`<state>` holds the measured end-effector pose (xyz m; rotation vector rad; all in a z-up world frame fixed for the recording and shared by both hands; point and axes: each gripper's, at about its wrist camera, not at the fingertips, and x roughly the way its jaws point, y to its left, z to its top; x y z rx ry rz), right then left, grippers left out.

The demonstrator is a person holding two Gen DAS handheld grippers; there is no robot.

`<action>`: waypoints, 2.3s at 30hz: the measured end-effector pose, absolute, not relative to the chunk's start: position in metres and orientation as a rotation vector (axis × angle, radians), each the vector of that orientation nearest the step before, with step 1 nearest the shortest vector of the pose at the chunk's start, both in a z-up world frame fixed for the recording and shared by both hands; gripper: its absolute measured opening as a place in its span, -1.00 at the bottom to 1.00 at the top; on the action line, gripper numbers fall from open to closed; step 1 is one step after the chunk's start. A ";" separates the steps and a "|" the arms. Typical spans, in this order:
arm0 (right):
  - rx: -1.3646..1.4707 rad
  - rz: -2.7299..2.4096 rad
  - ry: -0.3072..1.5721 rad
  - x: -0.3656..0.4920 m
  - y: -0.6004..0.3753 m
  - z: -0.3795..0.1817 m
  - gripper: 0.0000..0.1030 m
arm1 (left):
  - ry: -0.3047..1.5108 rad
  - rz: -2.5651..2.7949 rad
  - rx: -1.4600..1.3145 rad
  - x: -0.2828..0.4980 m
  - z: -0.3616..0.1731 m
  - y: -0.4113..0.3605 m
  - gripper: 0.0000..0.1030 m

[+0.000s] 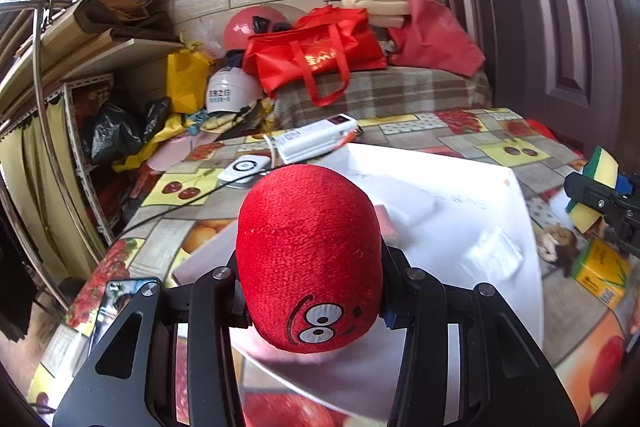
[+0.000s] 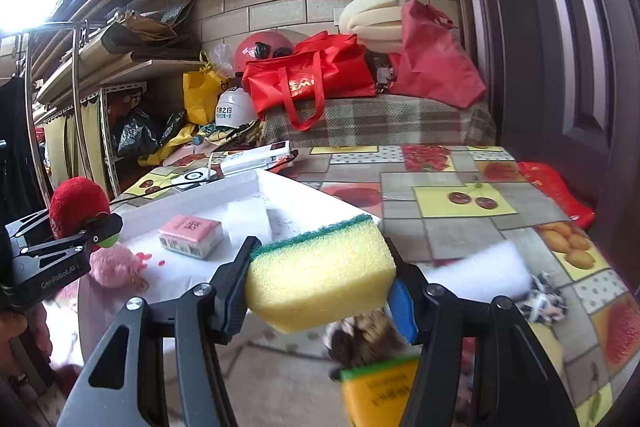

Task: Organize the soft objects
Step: 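Carry the red ball and yellow sponge into the white box and open both tools, then grasp the yellow tissue pack with the left tool while the right tool grasps a pale yellow foam block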

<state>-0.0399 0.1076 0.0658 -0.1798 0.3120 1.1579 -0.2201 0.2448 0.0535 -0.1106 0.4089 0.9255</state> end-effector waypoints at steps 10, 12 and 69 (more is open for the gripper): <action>-0.205 1.160 0.336 -0.039 0.172 0.065 0.16 | 0.407 0.915 -0.160 -0.216 0.053 0.269 -0.15; -0.220 1.161 0.340 -0.040 0.182 0.064 0.16 | 0.423 0.885 -0.181 -0.212 0.052 0.274 -0.15; 0.067 0.891 0.414 0.068 -0.032 0.071 1.00 | 0.361 0.417 -0.114 -0.165 0.067 0.147 0.99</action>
